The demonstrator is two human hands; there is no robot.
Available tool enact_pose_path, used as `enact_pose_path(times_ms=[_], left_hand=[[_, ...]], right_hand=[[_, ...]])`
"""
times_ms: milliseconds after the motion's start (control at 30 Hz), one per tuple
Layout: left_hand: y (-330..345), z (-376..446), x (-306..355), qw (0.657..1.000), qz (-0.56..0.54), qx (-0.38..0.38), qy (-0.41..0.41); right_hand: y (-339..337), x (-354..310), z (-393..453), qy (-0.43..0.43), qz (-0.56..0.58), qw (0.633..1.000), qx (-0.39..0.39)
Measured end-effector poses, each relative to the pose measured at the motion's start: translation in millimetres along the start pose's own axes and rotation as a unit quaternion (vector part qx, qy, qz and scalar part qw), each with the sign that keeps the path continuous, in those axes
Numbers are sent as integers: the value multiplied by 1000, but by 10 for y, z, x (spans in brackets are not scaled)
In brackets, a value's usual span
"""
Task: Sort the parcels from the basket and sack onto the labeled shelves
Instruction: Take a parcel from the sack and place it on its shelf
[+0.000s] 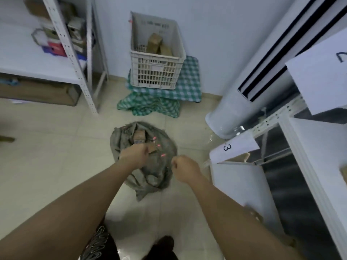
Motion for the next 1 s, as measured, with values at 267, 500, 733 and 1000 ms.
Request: enact_pose_path(times_ms=[267, 500, 733, 1000], left_hand=[[-577, 363, -1360, 1000, -4, -18, -2], [-797, 994, -1848, 997, 14, -68, 43], [-923, 1952, -1879, 989, 47, -87, 107], [-1257, 2947, -1916, 977, 107, -112, 146]], right_hand=[[485, -1140, 660, 56, 50, 996, -41], [864, -1624, 1111, 132, 109, 982, -75], [598, -1533, 2131, 184, 201, 962, 5], [505, -1570, 3069, 215, 252, 943, 35]])
Point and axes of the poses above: each hand's wrist, its own z-axis towards the middle knuckle, its own y-axis out of the palm, x = y × z, the point moved 9 cm from there along z, towards the middle knuckle, and after that the axes turned 1 degree about -z, right-handed, at the moved point
